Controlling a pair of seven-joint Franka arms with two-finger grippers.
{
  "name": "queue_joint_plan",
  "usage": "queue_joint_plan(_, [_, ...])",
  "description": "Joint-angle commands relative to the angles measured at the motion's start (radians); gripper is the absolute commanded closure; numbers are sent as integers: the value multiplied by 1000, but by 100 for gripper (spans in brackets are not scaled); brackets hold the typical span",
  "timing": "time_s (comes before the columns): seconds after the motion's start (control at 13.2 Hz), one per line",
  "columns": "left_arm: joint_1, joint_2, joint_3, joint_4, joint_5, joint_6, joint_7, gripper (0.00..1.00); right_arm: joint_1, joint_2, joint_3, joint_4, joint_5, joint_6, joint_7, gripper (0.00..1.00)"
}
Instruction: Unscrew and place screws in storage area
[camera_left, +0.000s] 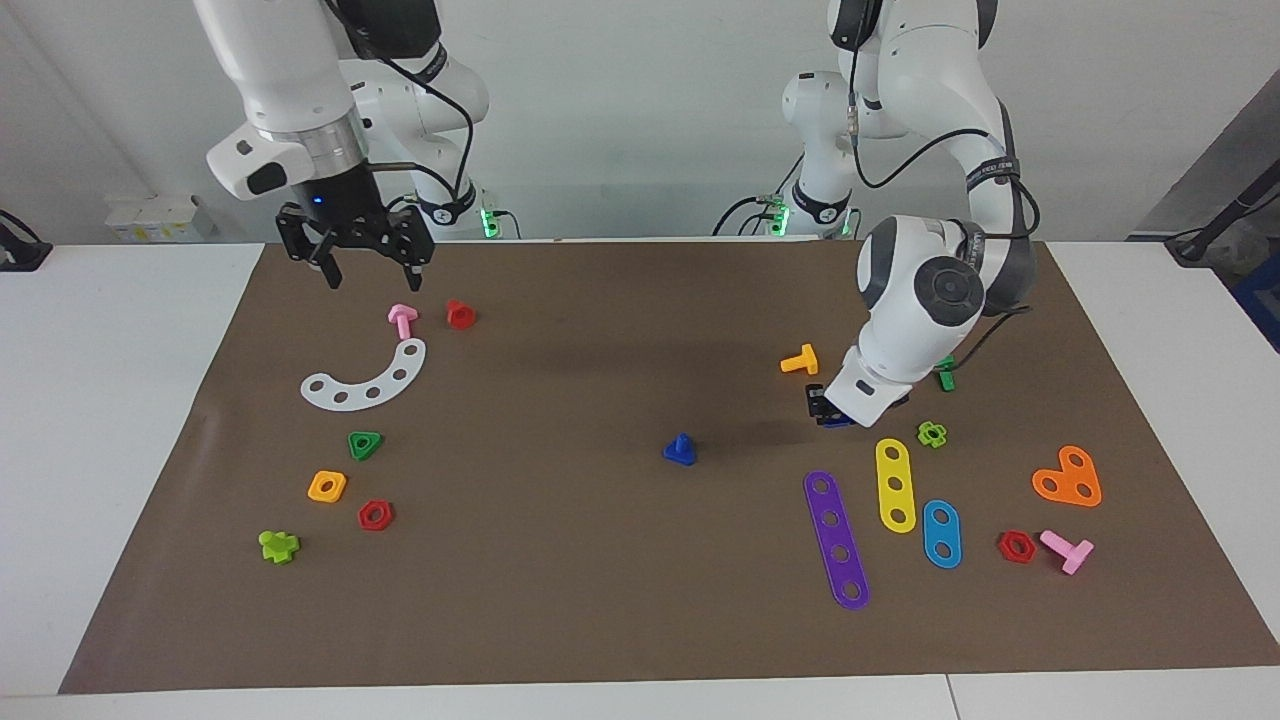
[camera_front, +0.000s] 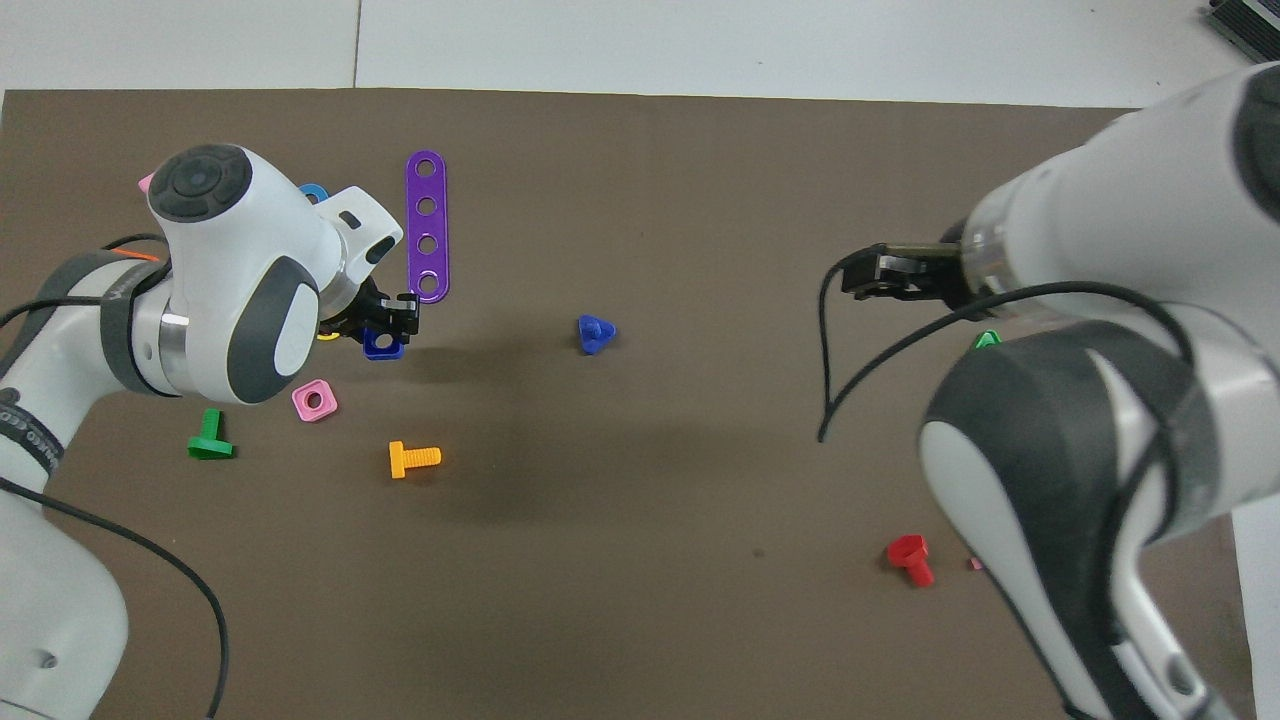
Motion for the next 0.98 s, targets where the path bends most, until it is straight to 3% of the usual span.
queue_joint_plan(0.0, [-7,-86,-4,-210,-17,206,-19,74,102,211,-1,150,0,77,174,0])
queue_joint_plan(0.3, [-15,-90,-4,-218,-19,213,-37,61,207,409,1,241,0,234,320,0])
queue_joint_plan(0.38, [-16,-90,-4,-221,-19,218,-68,44,234,458,-1,255,-4,272,335,0])
queue_joint_plan(0.45, [-24,-90,-4,-217,-19,219,-75,10,247,507,-1,267,-7,315,338,0])
queue_joint_plan(0.53, [-25,-87,-4,-206,-19,210,-68,0,247,538,1,267,-12,356,337,0])
queue_joint_plan(0.76, [-13,-87,-3,-142,-17,157,-62,0,248,560,1,246,-4,447,332,0])
queue_joint_plan(0.83, [5,-89,-3,-75,-17,53,-59,0,251,559,1,226,-6,450,331,6])
queue_joint_plan(0.91, [25,-89,-1,3,-17,-71,-36,0,260,560,1,217,-6,450,328,22])
